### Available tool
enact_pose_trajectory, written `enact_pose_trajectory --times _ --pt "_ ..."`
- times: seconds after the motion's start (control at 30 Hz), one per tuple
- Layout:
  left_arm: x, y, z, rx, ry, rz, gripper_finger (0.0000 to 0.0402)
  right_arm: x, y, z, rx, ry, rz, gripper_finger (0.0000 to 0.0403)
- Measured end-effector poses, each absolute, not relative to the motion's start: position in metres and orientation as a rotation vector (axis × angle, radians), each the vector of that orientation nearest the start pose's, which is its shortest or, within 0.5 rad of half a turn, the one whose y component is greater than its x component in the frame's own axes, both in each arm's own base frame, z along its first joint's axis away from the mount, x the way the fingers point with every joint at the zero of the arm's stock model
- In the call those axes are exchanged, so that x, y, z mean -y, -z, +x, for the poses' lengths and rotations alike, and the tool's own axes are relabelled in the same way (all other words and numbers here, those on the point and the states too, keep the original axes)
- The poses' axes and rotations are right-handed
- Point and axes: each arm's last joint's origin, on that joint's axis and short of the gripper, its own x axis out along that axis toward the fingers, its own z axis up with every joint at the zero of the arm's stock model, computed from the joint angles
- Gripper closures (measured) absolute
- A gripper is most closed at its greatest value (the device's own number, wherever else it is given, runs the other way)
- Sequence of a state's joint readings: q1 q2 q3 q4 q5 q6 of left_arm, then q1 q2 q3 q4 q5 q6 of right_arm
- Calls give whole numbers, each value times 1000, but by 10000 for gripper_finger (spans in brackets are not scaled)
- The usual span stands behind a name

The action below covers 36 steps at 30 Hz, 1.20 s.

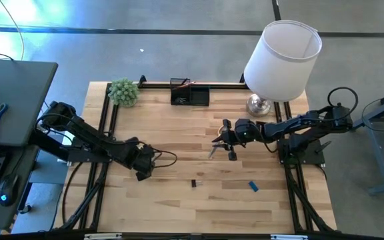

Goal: Pick and place office supplies into organizer
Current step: Put the sticky notes into the right slot of the desk organizer

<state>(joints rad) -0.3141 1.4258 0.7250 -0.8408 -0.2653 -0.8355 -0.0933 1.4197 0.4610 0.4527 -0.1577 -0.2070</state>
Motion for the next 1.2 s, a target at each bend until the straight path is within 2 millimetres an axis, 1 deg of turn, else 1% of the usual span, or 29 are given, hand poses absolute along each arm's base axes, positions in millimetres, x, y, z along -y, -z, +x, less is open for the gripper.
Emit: enact_pose_trajectory --times 0.3,0.6,0.73,0.93,1.2 --pt "56 -155 200 -1373 -606 -198 396 19 -152 254 -492 -116 -142 325" --pt "57 -138 205 -1422 -646 -125 388 19 -152 254 -493 -116 -142 325" --pt "57 -134 206 -1433 -651 -116 381 19 -152 254 -493 -116 -142 325" --pt "57 -133 206 -1440 -657 -102 361 19 -152 254 -493 -117 -146 325" --pt "57 -133 206 -1434 -663 -99 318 19 -152 254 -495 -118 -146 325"
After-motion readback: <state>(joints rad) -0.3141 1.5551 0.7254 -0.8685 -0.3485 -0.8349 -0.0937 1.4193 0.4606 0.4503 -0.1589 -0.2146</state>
